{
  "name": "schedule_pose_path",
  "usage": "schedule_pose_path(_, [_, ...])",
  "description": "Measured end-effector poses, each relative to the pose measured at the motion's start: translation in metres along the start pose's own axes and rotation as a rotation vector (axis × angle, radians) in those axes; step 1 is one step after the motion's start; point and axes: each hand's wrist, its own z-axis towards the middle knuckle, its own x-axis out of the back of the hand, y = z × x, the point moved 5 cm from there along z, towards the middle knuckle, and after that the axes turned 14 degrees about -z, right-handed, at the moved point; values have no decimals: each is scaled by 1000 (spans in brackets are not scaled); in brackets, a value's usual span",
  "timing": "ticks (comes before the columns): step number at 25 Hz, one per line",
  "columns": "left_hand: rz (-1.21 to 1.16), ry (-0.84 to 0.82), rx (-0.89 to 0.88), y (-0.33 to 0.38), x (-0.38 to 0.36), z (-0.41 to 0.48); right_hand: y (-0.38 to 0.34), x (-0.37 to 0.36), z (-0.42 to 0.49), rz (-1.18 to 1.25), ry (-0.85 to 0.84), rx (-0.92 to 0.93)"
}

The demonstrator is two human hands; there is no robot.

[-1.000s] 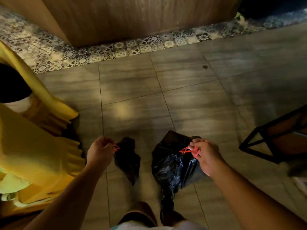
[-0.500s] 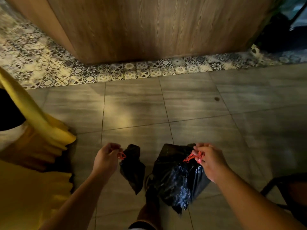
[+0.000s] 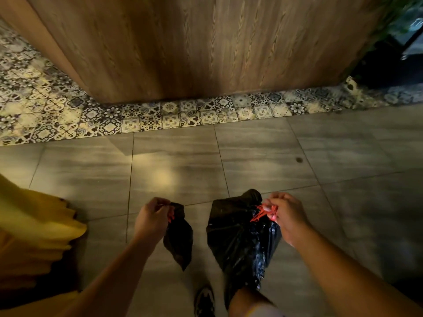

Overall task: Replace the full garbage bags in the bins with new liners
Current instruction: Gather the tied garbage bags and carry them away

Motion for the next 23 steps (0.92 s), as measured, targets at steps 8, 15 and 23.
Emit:
schedule_pose_path(8, [121,151,-39,80,-52,151,-111,-43,164,8,-149,-38])
schedule_pose_path(15, [81,146,-44,178,-113,269,-238,-80,291,-45,-168,-44])
schedule_pose_path(23, [77,50,-57,265,-159,436,-363,-151,430,-239,-118,12])
